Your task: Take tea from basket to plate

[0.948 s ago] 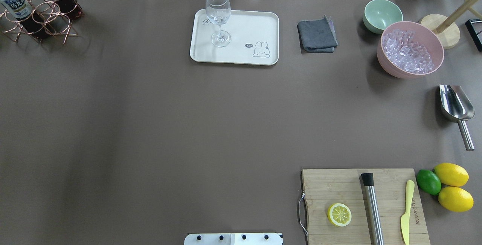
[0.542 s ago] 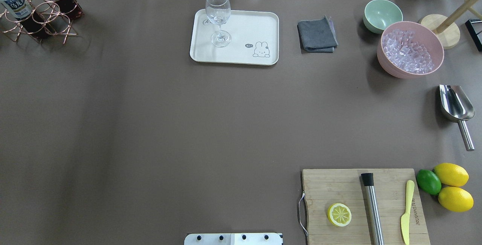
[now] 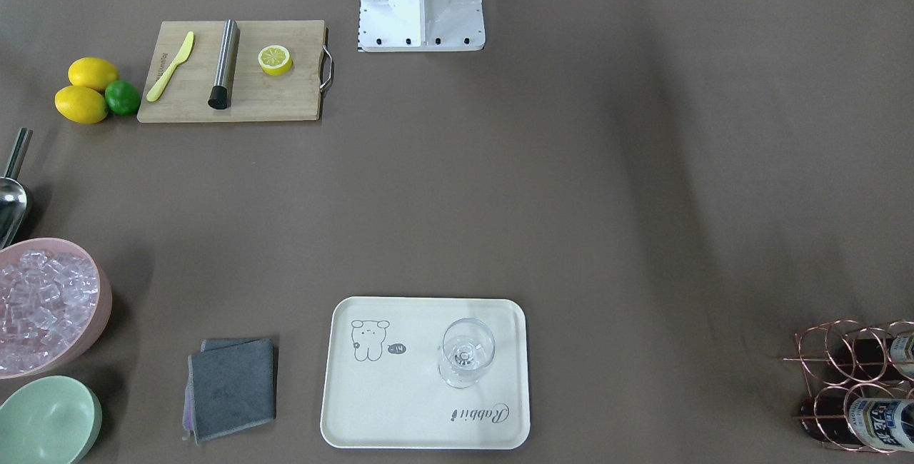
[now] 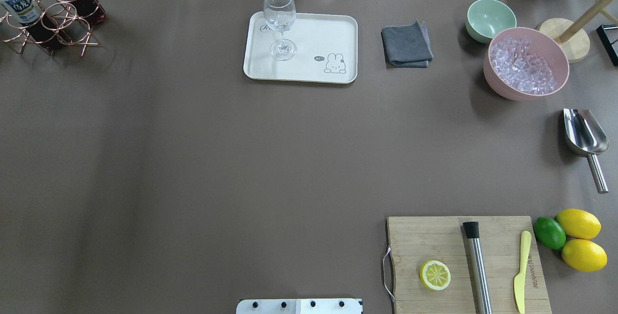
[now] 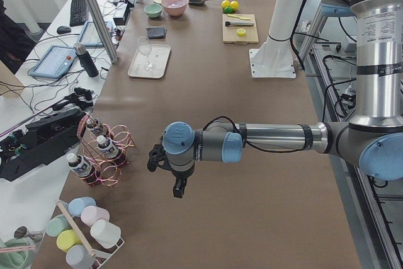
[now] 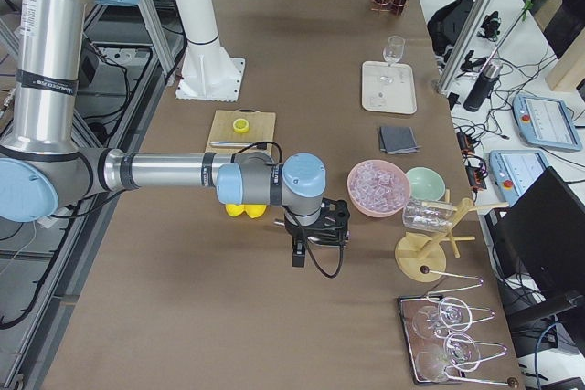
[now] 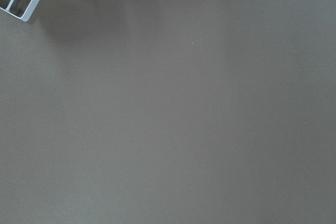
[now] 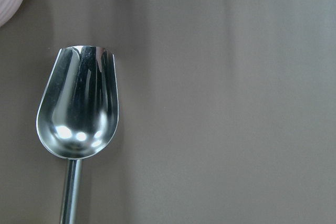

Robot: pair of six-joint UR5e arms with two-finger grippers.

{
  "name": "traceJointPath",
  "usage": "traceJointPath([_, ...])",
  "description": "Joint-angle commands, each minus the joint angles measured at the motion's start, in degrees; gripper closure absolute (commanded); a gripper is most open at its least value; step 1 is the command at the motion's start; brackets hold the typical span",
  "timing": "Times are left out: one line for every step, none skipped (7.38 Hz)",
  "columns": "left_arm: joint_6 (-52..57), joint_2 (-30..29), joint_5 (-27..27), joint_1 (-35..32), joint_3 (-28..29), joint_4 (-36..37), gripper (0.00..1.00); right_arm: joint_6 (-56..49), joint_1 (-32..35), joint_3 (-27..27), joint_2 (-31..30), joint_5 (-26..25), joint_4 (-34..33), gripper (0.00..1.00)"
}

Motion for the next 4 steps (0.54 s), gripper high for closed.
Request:
traceJointPath([0.07, 0.04, 1.18, -0.03, -0.09, -0.21, 0.02, 0.00, 0.00, 0.14, -0.01, -0.05, 0.00, 0.00])
traceJointPath([0.07, 0.04, 1.63, -0.03, -0.26, -0.21, 0.02, 0.00, 0.00, 0.22, -0.01, -0.05, 0.00, 0.00])
traceJointPath([-0.01, -0.05, 1.72, -0.03, -0.18, -0.21, 0.02, 0.00, 0.00, 0.22, -0.01, 0.04, 0.00, 0.00])
traceJointPath([-0.10, -0.05, 1.72, -0.03, -0.09, -0.21, 0.02, 0.00, 0.09, 0.31, -0.01, 0.13, 0.00, 0.00])
